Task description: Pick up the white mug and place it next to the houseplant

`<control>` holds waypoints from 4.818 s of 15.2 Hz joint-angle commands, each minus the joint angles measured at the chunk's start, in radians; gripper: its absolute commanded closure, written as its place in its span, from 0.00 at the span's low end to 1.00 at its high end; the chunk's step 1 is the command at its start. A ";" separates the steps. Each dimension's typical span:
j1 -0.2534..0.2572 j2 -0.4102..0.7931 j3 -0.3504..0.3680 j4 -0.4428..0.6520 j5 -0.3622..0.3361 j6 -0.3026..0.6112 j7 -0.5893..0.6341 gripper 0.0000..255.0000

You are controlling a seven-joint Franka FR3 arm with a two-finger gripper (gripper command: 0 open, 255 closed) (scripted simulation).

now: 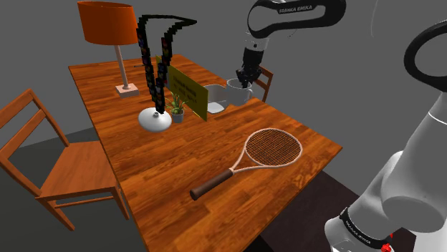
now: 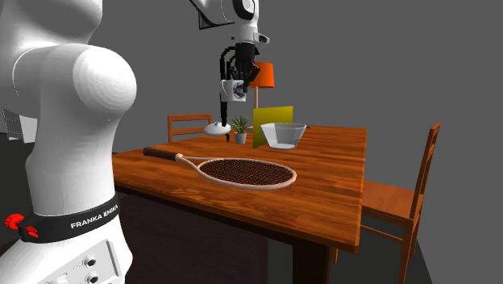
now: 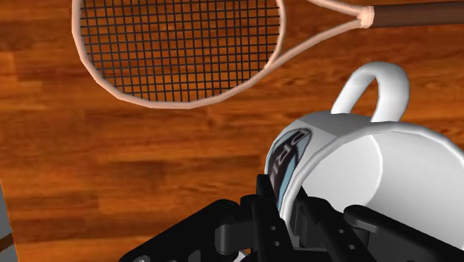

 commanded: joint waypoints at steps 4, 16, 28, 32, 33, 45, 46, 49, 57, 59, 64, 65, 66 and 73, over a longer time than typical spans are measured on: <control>0.048 0.129 0.038 0.170 0.009 -0.036 0.090 1.00; 0.121 0.357 0.080 0.455 0.012 -0.085 0.212 1.00; 0.124 0.362 0.081 0.300 0.015 0.073 0.202 1.00; 0.124 0.371 0.082 0.261 0.016 0.122 0.199 1.00; 0.124 0.374 0.082 0.252 0.017 0.134 0.199 1.00; 0.124 0.425 0.085 0.168 0.023 0.269 0.189 1.00; 0.124 0.430 0.085 0.163 0.024 0.279 0.188 1.00; 0.124 0.448 0.086 0.149 0.026 0.310 0.185 1.00; 0.123 0.478 0.088 0.131 0.029 0.358 0.181 1.00; 0.123 0.478 0.088 0.131 0.029 0.358 0.181 1.00; 0.123 0.478 0.088 0.132 0.029 0.358 0.181 0.00; 0.123 0.478 0.088 0.132 0.029 0.358 0.181 0.00; 0.123 0.478 0.088 0.132 0.029 0.358 0.181 0.00; 0.121 0.422 0.084 0.174 0.023 0.259 0.185 0.00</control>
